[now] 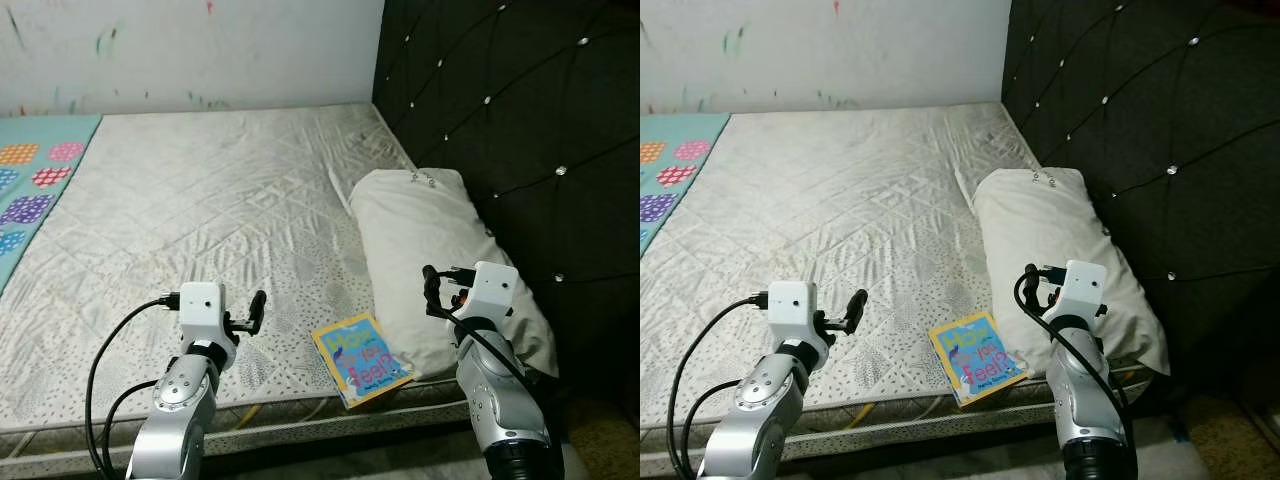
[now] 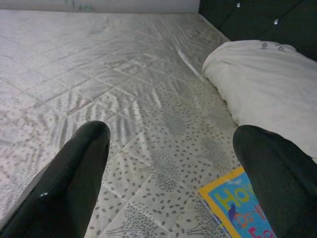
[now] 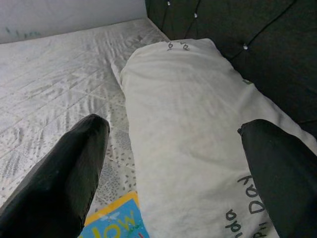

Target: Clean up the room

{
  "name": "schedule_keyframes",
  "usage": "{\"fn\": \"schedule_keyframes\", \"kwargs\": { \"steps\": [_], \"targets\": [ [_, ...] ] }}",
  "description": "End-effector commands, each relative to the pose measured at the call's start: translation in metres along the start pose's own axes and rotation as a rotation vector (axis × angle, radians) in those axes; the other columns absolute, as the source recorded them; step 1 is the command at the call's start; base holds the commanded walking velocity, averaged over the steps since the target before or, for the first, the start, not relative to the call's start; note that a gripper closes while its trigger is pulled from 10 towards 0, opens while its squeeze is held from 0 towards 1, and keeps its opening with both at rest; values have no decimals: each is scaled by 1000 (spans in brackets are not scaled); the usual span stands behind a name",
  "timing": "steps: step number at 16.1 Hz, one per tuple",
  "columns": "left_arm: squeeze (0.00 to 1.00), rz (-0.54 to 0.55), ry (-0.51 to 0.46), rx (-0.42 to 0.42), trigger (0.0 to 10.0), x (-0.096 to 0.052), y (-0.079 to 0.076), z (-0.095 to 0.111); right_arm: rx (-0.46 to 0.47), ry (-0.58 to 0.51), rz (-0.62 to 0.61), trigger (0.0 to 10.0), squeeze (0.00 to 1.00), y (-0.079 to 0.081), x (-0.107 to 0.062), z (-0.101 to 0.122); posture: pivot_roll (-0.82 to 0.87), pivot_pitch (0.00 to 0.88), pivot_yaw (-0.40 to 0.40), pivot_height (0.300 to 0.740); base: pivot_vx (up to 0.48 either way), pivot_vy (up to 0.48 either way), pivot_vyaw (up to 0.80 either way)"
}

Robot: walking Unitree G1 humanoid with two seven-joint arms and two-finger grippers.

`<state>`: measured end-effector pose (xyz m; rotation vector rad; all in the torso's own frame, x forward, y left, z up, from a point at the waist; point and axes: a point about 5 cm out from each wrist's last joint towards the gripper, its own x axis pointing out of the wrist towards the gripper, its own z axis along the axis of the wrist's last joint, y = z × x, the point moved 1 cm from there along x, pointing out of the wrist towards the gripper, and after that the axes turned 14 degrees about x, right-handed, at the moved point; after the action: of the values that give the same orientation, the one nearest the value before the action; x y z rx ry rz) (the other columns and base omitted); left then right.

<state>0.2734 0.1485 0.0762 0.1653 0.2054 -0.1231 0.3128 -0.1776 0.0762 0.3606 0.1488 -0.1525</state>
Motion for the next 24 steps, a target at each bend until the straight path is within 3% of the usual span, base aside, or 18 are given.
{"fn": "schedule_keyframes", "kwargs": {
  "steps": [1,6,14,19,24],
  "targets": [
    [0,24,-1,4,10000,1,5,1,-5,13,19,10000,0,4,2,-1,-76,0,-19,740,0,0,0],
    [0,34,-4,7,10000,1,7,1,-9,19,46,10000,0,8,3,-2,-68,0,-22,740,0,0,401],
    [0,33,3,9,10000,0,6,-1,-14,23,40,10000,0,7,5,-3,-66,0,-25,740,0,0,0],
    [0,32,6,9,10000,1,5,-1,-148,135,-18,10000,0,-4,4,-22,-65,0,-27,740,0,0,0],
    [0,28,15,8,10000,-1,5,-3,-193,197,-38,10000,0,-10,4,-27,-68,0,-26,740,0,0,0]
  ]
}}
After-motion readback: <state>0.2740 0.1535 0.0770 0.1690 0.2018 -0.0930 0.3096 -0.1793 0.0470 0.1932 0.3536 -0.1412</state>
